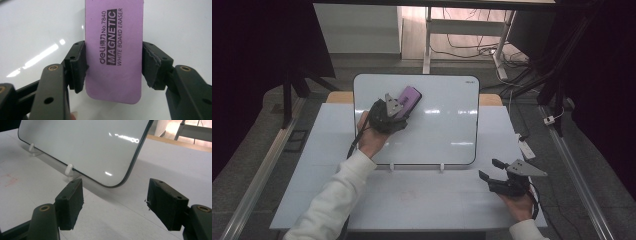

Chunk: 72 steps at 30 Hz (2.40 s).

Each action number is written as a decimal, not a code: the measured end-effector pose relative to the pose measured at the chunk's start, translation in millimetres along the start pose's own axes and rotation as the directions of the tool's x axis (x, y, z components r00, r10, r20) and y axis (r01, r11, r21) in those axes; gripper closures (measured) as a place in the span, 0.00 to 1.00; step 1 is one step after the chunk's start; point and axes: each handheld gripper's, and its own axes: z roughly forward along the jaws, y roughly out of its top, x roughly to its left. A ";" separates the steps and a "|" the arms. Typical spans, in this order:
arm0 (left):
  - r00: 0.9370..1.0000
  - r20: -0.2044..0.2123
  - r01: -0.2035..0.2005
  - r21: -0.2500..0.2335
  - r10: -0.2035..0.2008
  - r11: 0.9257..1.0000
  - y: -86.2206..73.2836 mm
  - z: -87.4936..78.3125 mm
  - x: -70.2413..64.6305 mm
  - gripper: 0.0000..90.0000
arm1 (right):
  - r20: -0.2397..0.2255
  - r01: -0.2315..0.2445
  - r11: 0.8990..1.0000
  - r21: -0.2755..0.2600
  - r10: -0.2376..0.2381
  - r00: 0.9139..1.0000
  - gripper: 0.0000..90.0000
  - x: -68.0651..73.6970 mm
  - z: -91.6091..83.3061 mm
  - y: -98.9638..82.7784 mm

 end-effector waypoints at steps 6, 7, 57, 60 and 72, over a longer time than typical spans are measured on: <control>0.997 0.053 -0.053 0.030 0.052 0.998 -6.3 5.2 -26.7 0.46 | -0.001 0.000 1.000 0.002 0.000 1.000 0.32 -0.3 1.6 0.2; 0.995 0.063 -0.073 0.036 0.071 0.997 -6.3 6.9 -33.3 0.46 | -0.004 0.001 1.000 0.001 -0.001 1.000 0.32 0.3 2.0 0.6; 0.837 0.545 -0.039 0.126 -0.037 0.991 -78.4 -46.4 -40.0 0.46 | -0.134 0.080 0.996 0.024 -0.076 0.988 0.32 29.8 13.7 17.4; 0.820 0.571 -0.048 0.125 -0.033 0.991 -78.5 -46.2 -40.9 0.46 | -0.156 0.099 0.995 0.029 -0.093 0.983 0.32 34.5 15.0 20.1; 0.762 0.644 -0.056 0.155 -0.058 0.986 -78.4 -41.7 -45.8 0.46 | -0.235 0.160 0.987 0.033 -0.148 0.961 0.32 49.6 23.3 28.7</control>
